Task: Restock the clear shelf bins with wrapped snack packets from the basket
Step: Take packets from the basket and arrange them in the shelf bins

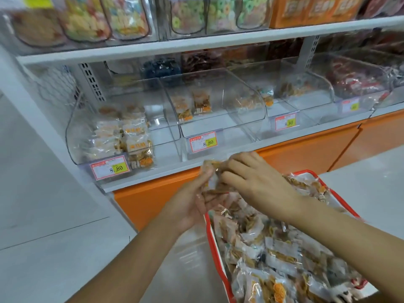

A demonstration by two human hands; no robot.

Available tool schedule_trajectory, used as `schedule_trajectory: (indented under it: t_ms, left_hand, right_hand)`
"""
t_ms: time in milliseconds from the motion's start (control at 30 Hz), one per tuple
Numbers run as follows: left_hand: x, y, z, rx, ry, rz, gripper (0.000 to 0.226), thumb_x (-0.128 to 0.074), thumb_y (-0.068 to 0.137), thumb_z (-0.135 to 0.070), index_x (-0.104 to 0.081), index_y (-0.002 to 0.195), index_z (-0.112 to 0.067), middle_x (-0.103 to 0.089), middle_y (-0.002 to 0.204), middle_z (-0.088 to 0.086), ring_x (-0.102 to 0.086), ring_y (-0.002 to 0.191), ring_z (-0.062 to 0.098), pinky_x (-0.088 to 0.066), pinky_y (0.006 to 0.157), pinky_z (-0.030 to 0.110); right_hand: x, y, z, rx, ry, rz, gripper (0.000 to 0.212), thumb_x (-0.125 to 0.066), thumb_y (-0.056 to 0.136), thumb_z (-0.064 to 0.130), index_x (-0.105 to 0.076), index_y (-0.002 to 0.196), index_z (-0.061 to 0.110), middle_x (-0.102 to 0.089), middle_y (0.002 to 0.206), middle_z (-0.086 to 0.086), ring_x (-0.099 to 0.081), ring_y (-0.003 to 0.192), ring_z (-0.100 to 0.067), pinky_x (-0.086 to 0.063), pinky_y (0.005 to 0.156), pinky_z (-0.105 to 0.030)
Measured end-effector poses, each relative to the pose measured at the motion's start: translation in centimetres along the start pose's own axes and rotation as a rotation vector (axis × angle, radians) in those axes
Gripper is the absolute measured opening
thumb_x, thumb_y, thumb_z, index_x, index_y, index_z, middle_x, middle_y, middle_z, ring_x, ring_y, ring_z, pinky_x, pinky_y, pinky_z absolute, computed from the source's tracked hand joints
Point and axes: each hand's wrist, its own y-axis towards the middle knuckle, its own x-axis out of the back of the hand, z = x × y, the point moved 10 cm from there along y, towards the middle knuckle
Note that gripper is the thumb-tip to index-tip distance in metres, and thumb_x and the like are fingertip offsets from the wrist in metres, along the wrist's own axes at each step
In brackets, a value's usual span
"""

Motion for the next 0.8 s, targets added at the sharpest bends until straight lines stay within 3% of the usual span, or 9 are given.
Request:
schedule_trajectory:
  t_ms: [100,167,267,367,467,533,633,733,800]
  left_hand:
    - [1.5,-0.8,-4.5,-0.155,-0.002,-0.079,0.028,-0.062,0.075,-0.022,-0.067,0.1,-0.01,-0.072,0.089,0.008,-0.068,0.074,0.015,-0.057,0.064,0.024]
    - [2.7,-1.5,-7.5,-0.265,0.019,-0.105,0.024,-0.061,0.075,-0.019,-0.067,0.096,-0.01,-0.073,0.092,0.008,-0.068,0.082,0.016,-0.057,0.071,0.026]
    - [4.2,-2.3,-11.0,-0.392,-0.003,-0.136,0.034,-0.06,0.075,-0.014,-0.061,0.108,-0.006,-0.071,0.104,0.011,-0.068,0.092,0.019,-0.057,0.081,0.032]
    - [4.6,-3.1,-13.6,-0.498,0.038,-0.127,0.034,-0.058,0.077,-0.016,-0.06,0.11,-0.008,-0.073,0.102,0.006,-0.07,0.093,0.015,-0.058,0.077,0.028]
    - [5.1,-3.8,-15.4,-0.572,0.138,-0.14,0.033,-0.058,0.08,-0.023,-0.062,0.112,-0.015,-0.072,0.108,0.0,-0.067,0.103,0.013,-0.056,0.084,0.027]
    - [6.9,-4.1,-16.2,-0.568,0.259,-0.266,0.036,-0.061,0.082,-0.034,-0.063,0.115,-0.018,-0.071,0.11,-0.002,-0.065,0.108,0.016,-0.053,0.091,0.033]
    - [10.1,-5.4,-18.1,-0.592,0.514,-0.551,0.043,-0.064,0.08,-0.06,-0.069,0.1,-0.022,-0.073,0.096,-0.008,-0.067,0.104,0.022,-0.051,0.092,0.037]
    - [12.1,-5.6,-18.8,-0.578,0.316,-0.539,0.034,-0.062,0.089,-0.037,-0.063,0.11,-0.011,-0.075,0.092,-0.005,-0.071,0.089,0.011,-0.056,0.076,0.021]
    - [12.4,-5.7,-19.3,-0.569,0.236,-0.509,0.032,-0.063,0.09,-0.018,-0.059,0.117,-0.002,-0.074,0.099,0.004,-0.071,0.089,0.011,-0.056,0.075,0.018]
  right_hand:
    - [1.1,2.2,-5.0,-0.329,0.269,-0.095,0.032,-0.057,0.08,-0.008,-0.06,0.107,0.009,-0.058,0.115,-0.006,-0.05,0.108,-0.024,-0.039,0.092,-0.03]
    - [0.9,3.3,-8.5,-0.63,0.541,-0.127,0.024,-0.054,0.092,0.004,-0.057,0.114,0.014,-0.06,0.114,0.001,-0.057,0.104,-0.015,-0.046,0.093,-0.027]
    - [-3.3,5.4,-9.5,-0.902,1.058,0.028,0.026,-0.061,0.093,0.027,-0.058,0.116,0.016,-0.066,0.108,0.001,-0.068,0.091,-0.013,-0.054,0.089,-0.032]
    - [-6.8,8.9,-7.2,-0.874,1.324,0.239,0.049,-0.071,0.08,0.036,-0.057,0.122,0.014,-0.072,0.102,-0.003,-0.07,0.09,-0.012,-0.055,0.086,-0.028]
    - [-8.4,12.6,-5.5,-0.762,1.392,0.293,0.022,-0.073,0.082,0.022,-0.066,0.099,0.01,-0.071,0.084,-0.002,-0.065,0.071,-0.005,-0.051,0.067,-0.017]
    - [-9.3,14.8,-5.2,-0.739,1.392,0.302,0.01,-0.075,0.081,0.017,-0.067,0.083,0.012,-0.066,0.072,0.001,-0.056,0.058,-0.002,-0.042,0.057,-0.012]
    - [-10.7,17.7,-4.8,-0.733,1.329,0.342,0.01,-0.077,0.079,0.02,-0.07,0.078,0.014,-0.068,0.073,0.001,-0.058,0.067,-0.008,-0.043,0.069,-0.024]
    - [-11.7,19.5,-4.9,-0.768,1.344,0.327,0.011,-0.076,0.08,0.015,-0.067,0.074,0.016,-0.069,0.076,0.0,-0.058,0.068,-0.008,-0.043,0.069,-0.024]
    - [-12.6,20.1,-5.1,-0.806,1.437,0.308,0.008,-0.075,0.08,0.009,-0.067,0.081,0.009,-0.07,0.085,-0.006,-0.061,0.079,-0.015,-0.046,0.077,-0.03]
